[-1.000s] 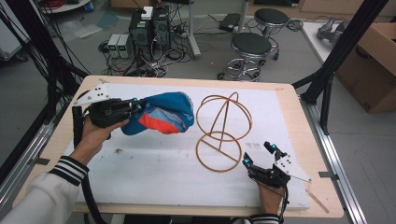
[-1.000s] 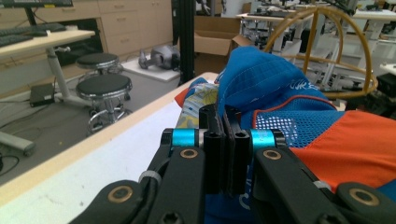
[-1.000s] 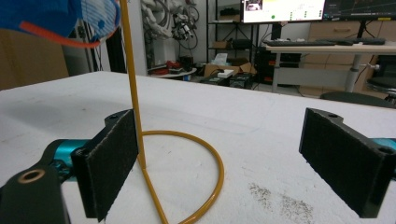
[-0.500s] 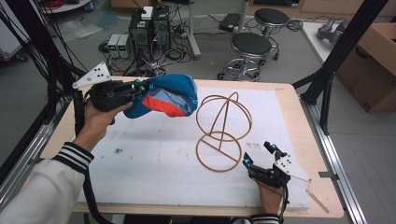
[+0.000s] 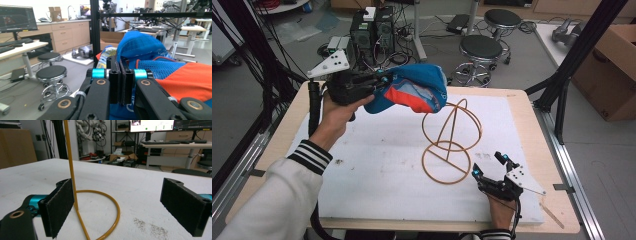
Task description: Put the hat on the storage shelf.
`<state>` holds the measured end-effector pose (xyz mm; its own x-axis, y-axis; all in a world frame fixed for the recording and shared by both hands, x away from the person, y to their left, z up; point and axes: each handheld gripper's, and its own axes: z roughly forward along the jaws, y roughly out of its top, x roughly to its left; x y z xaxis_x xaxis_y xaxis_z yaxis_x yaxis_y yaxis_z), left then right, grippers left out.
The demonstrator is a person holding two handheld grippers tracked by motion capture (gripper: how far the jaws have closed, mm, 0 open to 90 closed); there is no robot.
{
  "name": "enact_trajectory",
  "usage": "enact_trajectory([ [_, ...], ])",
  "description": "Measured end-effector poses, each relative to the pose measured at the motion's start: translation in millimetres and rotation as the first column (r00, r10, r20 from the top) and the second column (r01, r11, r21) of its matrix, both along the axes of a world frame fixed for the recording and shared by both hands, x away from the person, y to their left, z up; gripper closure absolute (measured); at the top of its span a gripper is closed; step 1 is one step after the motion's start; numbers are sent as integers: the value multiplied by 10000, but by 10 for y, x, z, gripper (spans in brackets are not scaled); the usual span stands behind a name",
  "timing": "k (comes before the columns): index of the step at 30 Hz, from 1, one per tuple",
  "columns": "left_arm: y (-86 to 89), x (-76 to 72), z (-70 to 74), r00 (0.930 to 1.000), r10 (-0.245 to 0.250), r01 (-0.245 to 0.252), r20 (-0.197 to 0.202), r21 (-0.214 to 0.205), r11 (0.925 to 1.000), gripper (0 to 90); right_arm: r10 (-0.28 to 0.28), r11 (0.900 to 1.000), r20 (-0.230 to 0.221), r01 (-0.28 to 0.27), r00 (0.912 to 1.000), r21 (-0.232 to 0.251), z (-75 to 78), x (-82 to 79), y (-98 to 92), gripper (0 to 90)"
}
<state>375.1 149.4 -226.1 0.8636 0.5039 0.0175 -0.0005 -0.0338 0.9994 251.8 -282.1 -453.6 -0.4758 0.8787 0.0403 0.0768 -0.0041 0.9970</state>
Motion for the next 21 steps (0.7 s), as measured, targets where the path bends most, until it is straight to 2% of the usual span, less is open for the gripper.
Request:
enact_trajectory([
  [4,-159,15,33,9999,-129,128,-72,-39,9999,879,15,10000,-45,-15,10000,19,1,-4,3,112],
  [9,-333,30,131,9997,-251,252,43,-136,9996,879,16,10000,-43,-16,10000,30,1,-4,4,112],
  [12,-438,10,182,9990,-440,441,123,-57,9990,879,-2,10000,0,2,10000,5,0,0,0,112],
  [21,-849,-57,167,9950,-995,994,101,138,9950,879,-8,10000,4,8,10000,46,0,1,2,112],
])
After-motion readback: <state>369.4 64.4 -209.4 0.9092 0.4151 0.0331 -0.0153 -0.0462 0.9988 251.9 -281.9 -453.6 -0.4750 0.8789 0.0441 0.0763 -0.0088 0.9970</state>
